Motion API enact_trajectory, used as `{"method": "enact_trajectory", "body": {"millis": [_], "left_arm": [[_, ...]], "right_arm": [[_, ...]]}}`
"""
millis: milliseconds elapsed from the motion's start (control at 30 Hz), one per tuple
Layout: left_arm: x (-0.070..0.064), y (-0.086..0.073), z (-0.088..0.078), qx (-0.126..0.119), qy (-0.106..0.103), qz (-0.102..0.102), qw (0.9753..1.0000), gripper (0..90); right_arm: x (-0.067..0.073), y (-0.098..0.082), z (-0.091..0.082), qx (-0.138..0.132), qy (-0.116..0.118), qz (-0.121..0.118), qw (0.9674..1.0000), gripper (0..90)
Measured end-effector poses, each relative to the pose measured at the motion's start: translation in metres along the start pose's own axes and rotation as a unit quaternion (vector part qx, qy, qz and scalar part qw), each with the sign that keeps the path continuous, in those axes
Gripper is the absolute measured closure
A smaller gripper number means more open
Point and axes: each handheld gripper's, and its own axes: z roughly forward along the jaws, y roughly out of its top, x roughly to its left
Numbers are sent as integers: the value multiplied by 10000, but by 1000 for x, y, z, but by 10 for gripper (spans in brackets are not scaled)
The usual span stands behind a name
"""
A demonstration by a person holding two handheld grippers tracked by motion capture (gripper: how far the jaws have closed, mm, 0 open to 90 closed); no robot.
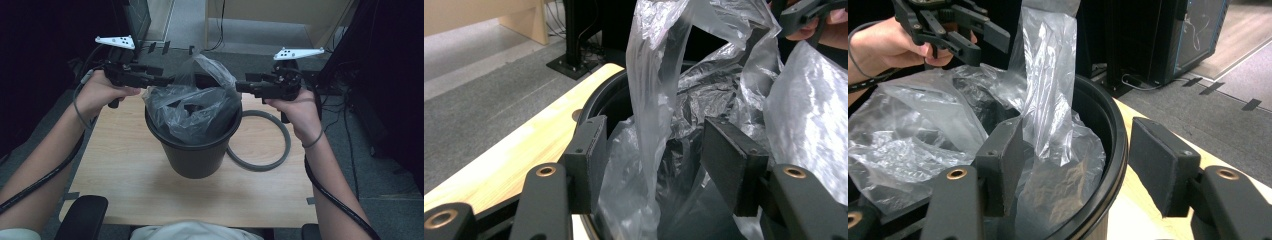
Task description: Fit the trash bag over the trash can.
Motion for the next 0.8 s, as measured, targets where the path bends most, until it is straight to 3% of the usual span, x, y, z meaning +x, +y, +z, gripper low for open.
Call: {"method": "enact_trajectory", "body": {"millis": [200,300,333,400,433,467,533,633,800], "left_arm": [[3,-2,17,96,-62,27,9999,438],[4,-3,22,141,-45,55,9999,450],[6,-6,28,218,38,62,9997,460],[7,-8,31,298,106,30,9995,540],[7,-8,31,298,106,30,9995,592],[6,-9,33,374,219,104,9990,663],[5,-9,33,444,288,181,9984,752],[3,-6,30,467,309,129,9983,897],[5,2,13,261,483,112,9984,900]], "right_arm": [[1,-1,16,94,40,22,9999,418],[2,-1,21,160,39,16,9999,484],[2,-1,25,265,6,-72,9996,595],[3,-1,28,343,-87,-162,9992,721],[3,-1,28,343,-87,-162,9992,721],[3,1,29,341,-113,-180,9992,823],[3,3,28,328,-106,-160,9993,865],[4,8,27,230,-173,-248,9993,869],[0,18,19,118,-379,-317,9987,863]]}}
